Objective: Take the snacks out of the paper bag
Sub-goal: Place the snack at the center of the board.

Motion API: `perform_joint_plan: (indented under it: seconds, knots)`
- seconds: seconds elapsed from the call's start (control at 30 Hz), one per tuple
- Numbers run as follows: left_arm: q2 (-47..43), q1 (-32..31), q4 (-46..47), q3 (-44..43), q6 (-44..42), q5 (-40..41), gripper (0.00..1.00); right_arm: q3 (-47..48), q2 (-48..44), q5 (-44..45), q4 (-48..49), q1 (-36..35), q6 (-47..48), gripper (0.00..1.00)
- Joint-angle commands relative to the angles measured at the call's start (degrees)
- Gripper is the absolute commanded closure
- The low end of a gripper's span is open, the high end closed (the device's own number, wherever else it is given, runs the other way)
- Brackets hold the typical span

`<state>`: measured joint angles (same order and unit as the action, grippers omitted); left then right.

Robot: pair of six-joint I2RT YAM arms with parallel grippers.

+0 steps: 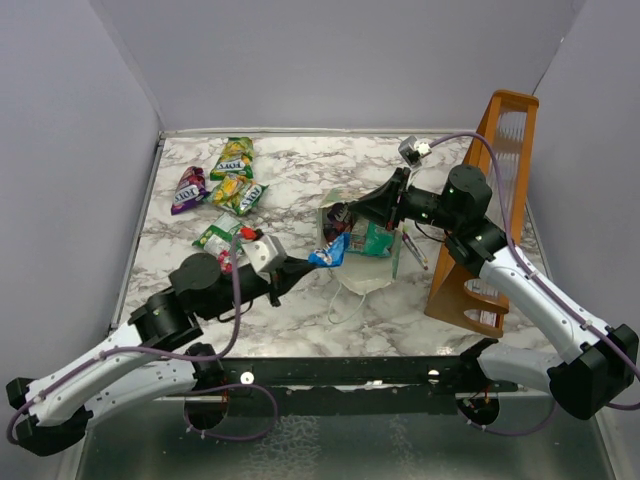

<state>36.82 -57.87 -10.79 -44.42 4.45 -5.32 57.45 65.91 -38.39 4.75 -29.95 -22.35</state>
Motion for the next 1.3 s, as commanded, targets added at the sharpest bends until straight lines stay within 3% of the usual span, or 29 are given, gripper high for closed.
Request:
perform_joint_plan:
  seconds: [0.0, 0.1, 0.3, 0.4, 0.47, 0.6, 0.73, 0.87, 0.93, 1.1, 1.27]
  knots:
    - [-4.74, -0.23, -7.84, -6.22, -4.62, 11.31, 1.00, -0.32, -0.26, 1.06, 1.27, -0.37, 0.69, 0.99]
    - [-5.55, -0.23, -6.66, -8.61, -4.78, 22.66, 1.00, -0.49, -0.28, 1.18, 1.39, -0.37, 0.68, 0.99]
    - [-2.81, -0.23, 4.24, -3.46, -1.70, 60.95, 1.00, -0.56, 0.25, 0.80, 1.83, -0.37, 0.36, 0.98]
    - [1.15, -0.18, 11.74, 2.35, -3.07, 69.00, 1.00, -0.42, 0.36, 0.45, 1.55, -0.37, 0.32, 0.99]
    - [4.92, 0.21, 14.38, 5.10, -1.75, 68.54, 1.00, -0.41, 0.03, 0.51, 1.16, -0.37, 0.34, 0.99]
    - [13.35, 3.13, 11.24, 6.46, 6.72, 62.10, 1.00, -0.75, -0.58, 1.09, 0.79, -0.37, 0.55, 0.99]
    - [20.30, 12.17, 10.14, 6.37, 14.03, 52.17, 1.00, -0.77, -0.48, 0.91, 1.00, -0.37, 0.35, 0.99]
    - [24.61, 20.98, 19.50, 8.67, 14.69, 34.84, 1.00, -0.87, -0.31, 0.49, 1.64, -0.35, 0.03, 0.99]
    - [27.62, 23.76, 22.65, 8.58, 16.14, 30.10, 1.00, -0.78, -0.17, 0.20, 1.66, -0.37, -0.14, 0.99]
    - [38.32, 27.32, 24.38, 3.93, 16.96, 27.88, 1.00, -0.42, -0.87, 0.56, 0.82, -0.37, 0.13, 0.99]
    - [48.00, 31.18, 25.91, 2.53, 18.64, 30.65, 1.00, -0.40, -1.70, 1.14, 0.34, -0.37, 0.17, 0.99]
